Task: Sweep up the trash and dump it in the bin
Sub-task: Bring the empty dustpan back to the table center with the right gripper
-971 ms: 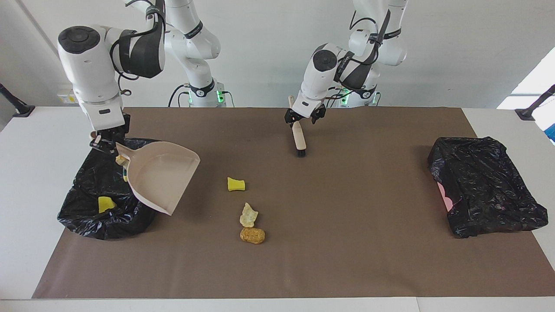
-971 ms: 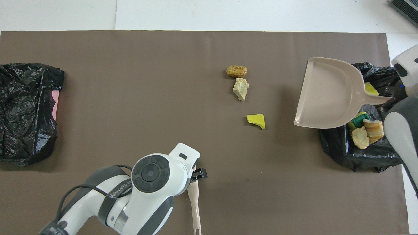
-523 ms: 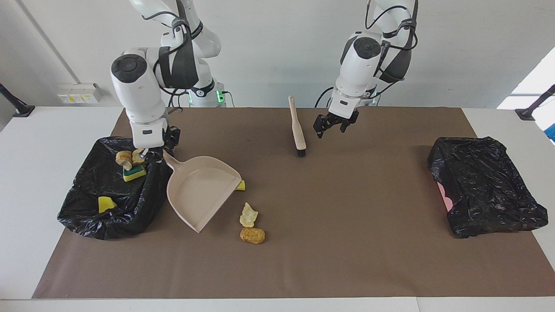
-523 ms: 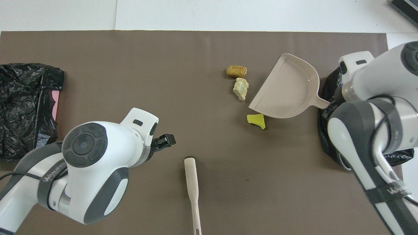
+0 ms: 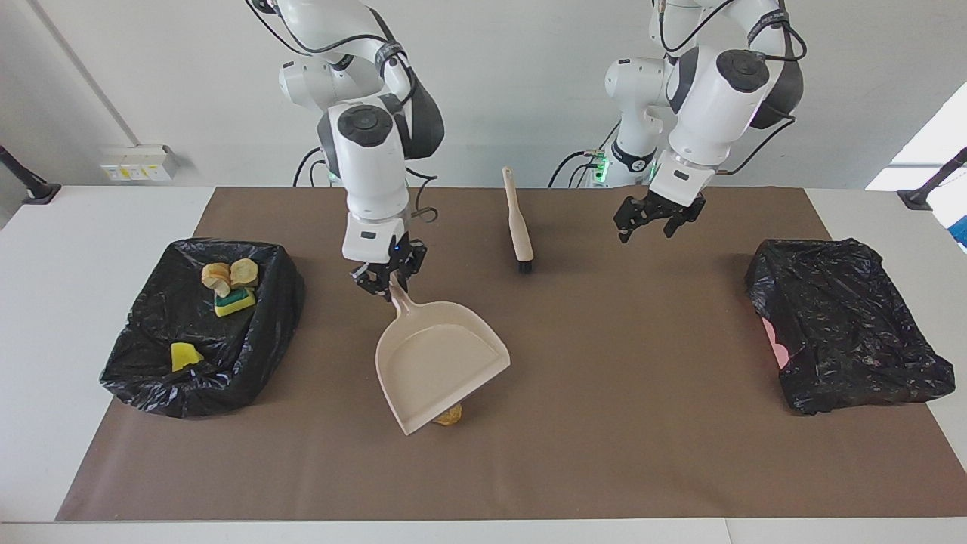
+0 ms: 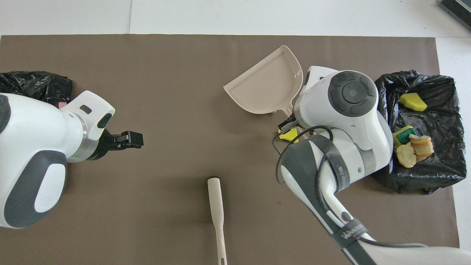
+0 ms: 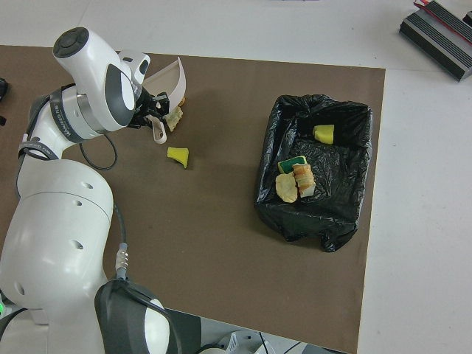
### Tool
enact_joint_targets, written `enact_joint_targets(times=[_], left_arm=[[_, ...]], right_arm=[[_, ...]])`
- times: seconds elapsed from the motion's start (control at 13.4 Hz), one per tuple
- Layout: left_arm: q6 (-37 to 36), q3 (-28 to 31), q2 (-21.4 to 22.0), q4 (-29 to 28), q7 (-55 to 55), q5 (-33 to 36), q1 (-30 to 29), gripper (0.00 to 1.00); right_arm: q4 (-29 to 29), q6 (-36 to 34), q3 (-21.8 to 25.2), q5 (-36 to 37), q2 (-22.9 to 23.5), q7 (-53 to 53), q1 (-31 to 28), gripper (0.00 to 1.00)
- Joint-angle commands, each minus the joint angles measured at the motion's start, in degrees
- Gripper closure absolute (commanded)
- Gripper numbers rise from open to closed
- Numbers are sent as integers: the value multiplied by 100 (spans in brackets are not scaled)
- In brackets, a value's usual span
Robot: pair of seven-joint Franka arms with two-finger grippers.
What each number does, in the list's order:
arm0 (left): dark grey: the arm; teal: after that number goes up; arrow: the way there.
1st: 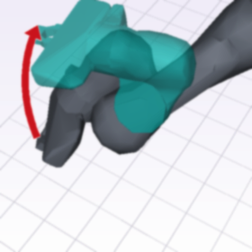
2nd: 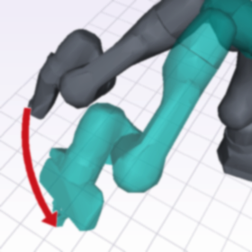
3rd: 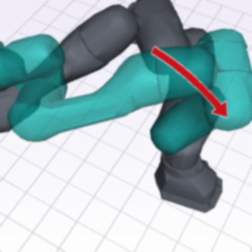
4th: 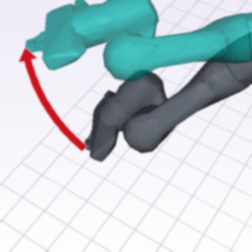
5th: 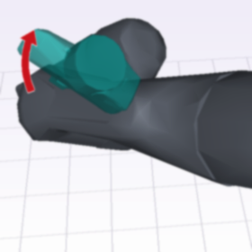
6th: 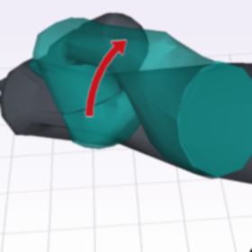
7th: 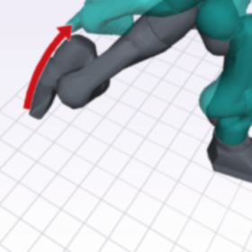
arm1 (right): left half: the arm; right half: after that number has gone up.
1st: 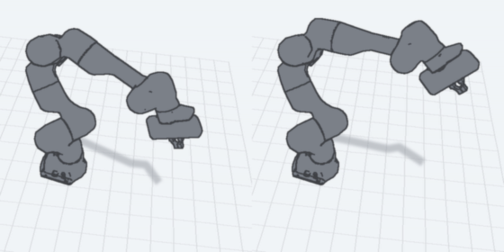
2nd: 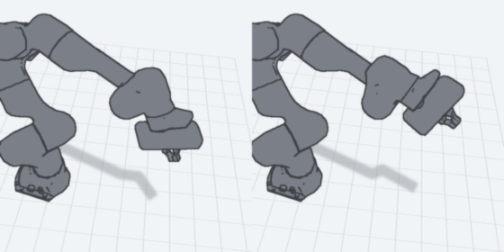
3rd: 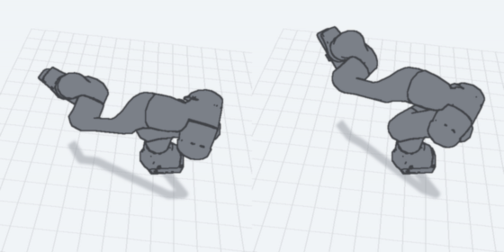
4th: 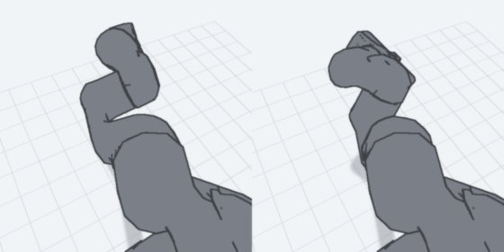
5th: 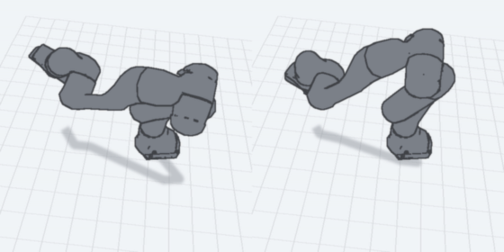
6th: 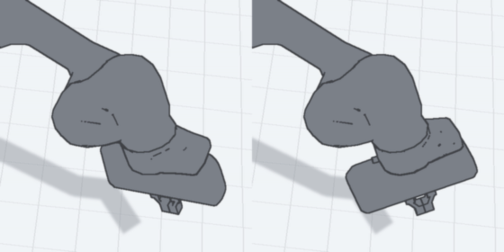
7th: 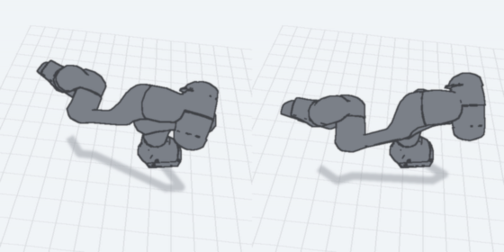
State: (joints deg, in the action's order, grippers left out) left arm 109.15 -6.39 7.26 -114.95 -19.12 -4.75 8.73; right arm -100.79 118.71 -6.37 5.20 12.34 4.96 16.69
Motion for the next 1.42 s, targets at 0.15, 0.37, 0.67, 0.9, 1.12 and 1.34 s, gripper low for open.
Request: enact_joint_targets(times=[0.15, 0.37, 0.67, 0.9, 1.12, 1.34], left_arm=[[-490, -72, -601, 1112, 444, 438, -485, 0], [-949, -64, -1138, 2028, 673, 615, -573, 0], [-1062, -64, -1086, 1950, 532, 519, -679, 0], [-1232, -64, -1095, 1958, 533, 501, -741, 0], [-1072, -55, -1104, 1950, 367, 510, -811, 0], [-1028, -64, -1121, 1967, 23, 501, -838, 0]], right_arm=[[883, 257, 22, -537, 838, -1810, 658, 100], [1762, 320, 22, -529, 1751, -2963, 1046, 100], [2134, 389, 22, -468, 2211, -4030, 1240, 1], [1976, 531, 22, -468, 2194, -3986, 1187, 0], [1932, -56, 48, -485, 2045, -3977, 1118, 0], [1338, -375, 22, -704, 1502, -4056, 1160, 0]])
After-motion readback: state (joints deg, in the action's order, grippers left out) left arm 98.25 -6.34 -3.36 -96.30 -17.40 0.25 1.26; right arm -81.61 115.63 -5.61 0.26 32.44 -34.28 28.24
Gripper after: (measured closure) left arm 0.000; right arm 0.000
